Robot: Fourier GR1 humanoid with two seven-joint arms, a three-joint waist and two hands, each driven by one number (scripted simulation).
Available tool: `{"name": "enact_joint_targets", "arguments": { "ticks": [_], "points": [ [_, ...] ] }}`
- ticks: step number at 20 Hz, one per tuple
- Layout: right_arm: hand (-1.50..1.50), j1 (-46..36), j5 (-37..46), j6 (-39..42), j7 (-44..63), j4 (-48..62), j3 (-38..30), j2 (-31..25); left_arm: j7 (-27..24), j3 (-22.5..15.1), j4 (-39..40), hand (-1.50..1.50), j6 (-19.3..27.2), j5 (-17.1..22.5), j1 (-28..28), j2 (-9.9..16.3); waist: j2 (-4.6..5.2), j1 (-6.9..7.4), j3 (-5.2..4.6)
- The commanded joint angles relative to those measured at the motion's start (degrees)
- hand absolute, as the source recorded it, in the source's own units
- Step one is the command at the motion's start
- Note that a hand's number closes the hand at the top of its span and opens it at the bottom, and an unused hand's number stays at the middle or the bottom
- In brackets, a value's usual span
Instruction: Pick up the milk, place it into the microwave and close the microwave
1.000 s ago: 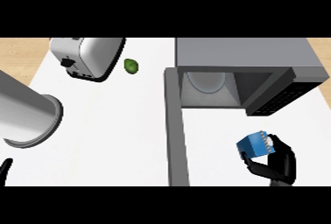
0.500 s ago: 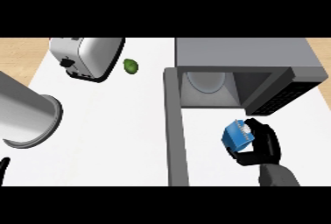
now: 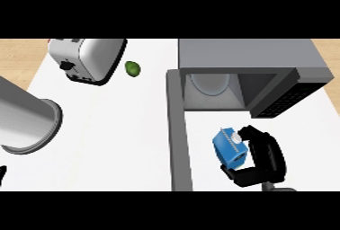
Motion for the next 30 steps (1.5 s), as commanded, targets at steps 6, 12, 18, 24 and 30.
{"name": "enact_joint_targets", "arguments": {
  "ticks": [6, 12, 18, 24, 30],
  "points": [
    [1.5, 6.15, 0.04, -14.36, 15.13, -21.03, 11.47, 3.3, 3.52, 2.93, -4.8, -1.5, -1.58, 4.97, 2.73, 0.4, 0.11, 0.41, 0.05],
    [1.5, -0.48, 3.08, -21.82, 16.04, -18.35, 14.03, 3.34, -1.53, 6.57, 3.38, -1.5, -4.8, 3.73, 0.37, 0.12, 0.21, 0.7, 0.06],
    [1.5, -12.57, 3.32, -25.89, 14.48, -5.97, 9.13, 3.35, -0.02, 7.12, 3.74, -1.5, -5.49, 2.62, -1.23, -0.01, 0.37, 0.96, 0.08],
    [1.5, -22.06, 4.09, -35.98, 12.84, 7.4, 8.61, 3.33, -1.76, 10.31, 4.37, -1.5, -8.6, 5.15, 0.96, 0.64, 0.42, 1.64, 0.09],
    [1.5, -29.79, 3.2, -31.75, 11.2, 20.69, 0.04, 2.21, 5.02, 13.52, 4.04, -1.5, -7.02, 10.0, -3.59, 4.97, 0.5, 1.25, 0.11]
  ]
}}
